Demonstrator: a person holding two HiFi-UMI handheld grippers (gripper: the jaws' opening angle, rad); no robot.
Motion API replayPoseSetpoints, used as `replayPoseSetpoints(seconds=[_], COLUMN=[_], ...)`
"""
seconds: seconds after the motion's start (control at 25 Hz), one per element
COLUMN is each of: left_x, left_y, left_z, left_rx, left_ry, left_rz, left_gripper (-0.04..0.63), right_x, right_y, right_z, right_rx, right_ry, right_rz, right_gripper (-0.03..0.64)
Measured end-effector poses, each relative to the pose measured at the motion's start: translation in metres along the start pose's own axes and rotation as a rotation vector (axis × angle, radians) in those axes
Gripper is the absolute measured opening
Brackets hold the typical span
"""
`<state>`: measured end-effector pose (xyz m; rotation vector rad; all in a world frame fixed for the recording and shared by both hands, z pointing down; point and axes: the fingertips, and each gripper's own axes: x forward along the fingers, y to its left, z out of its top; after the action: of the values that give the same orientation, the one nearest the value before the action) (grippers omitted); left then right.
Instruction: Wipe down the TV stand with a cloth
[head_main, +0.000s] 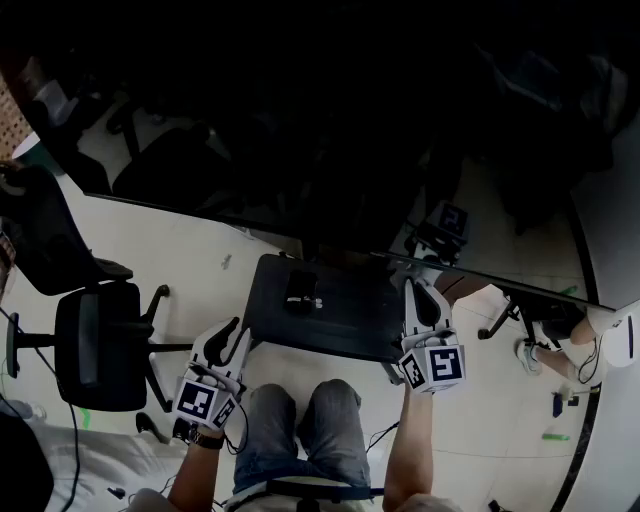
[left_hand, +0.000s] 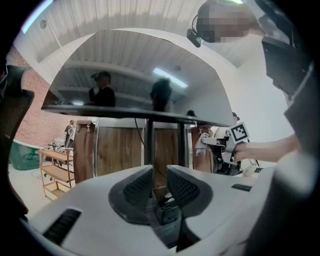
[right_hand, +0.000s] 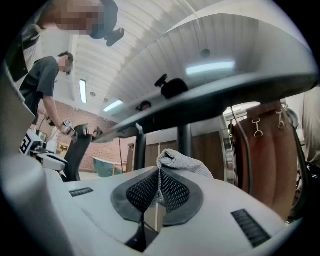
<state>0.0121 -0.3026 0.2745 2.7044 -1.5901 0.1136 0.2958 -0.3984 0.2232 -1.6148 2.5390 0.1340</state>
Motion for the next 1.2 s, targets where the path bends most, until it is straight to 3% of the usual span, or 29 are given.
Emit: replayPoseSetpoints(seconds=[0.16,0.32,0.64,0.76,0.84,0.96,1.04,1.12,1.2], left_x=[0.028,0.034,0.027,0.028,0.029,0.031,0.03,0.025,0.016], left_y=[0.023,0.042,0.063,0.065,0.068,0.074,0.081,0.086,0.089], left_z=[-0.094,-0.141,-0.185,-0.199,-0.208,-0.218,-0.218,-0.213,-0.207], left_rx=[0.0,0.016,0.012,-0.005,-0.022,-0.056,-0.076,-0.09,-0.094], left_ry=[-0.037,-0.094,-0.123,-0.121,-0.119,-0.117,-0.117,-0.117,-0.119], left_rz=[0.013,0.046,0.099,0.087,0.074,0.064,0.07,0.086,0.108], left_gripper=[0.101,0.101,0.101,0.101,0.101,0.101,0.101,0.101,0.101], right_x=[0.051,0.078,0.079,0.067,0.061,0.064,0.078,0.1,0.128], right_y=[-0.018,-0.035,-0.038,-0.035,-0.021,0.028,0.063,0.087,0.105], right_z=[-0.057,-0.105,-0.243,-0.264,-0.235,-0.126,-0.076,-0.063,-0.07], right_rx=[-0.066,-0.097,-0.165,-0.16,-0.147,-0.104,-0.034,0.023,0.044], right_ry=[-0.076,-0.121,0.307,0.364,0.243,-0.156,-0.371,-0.469,-0.466], right_rz=[0.015,0.009,0.034,0.021,0.034,0.153,0.265,0.334,0.366], right_gripper=[0.011,0.012,0.012,0.014,0.014,0.013,0.014,0.014,0.014])
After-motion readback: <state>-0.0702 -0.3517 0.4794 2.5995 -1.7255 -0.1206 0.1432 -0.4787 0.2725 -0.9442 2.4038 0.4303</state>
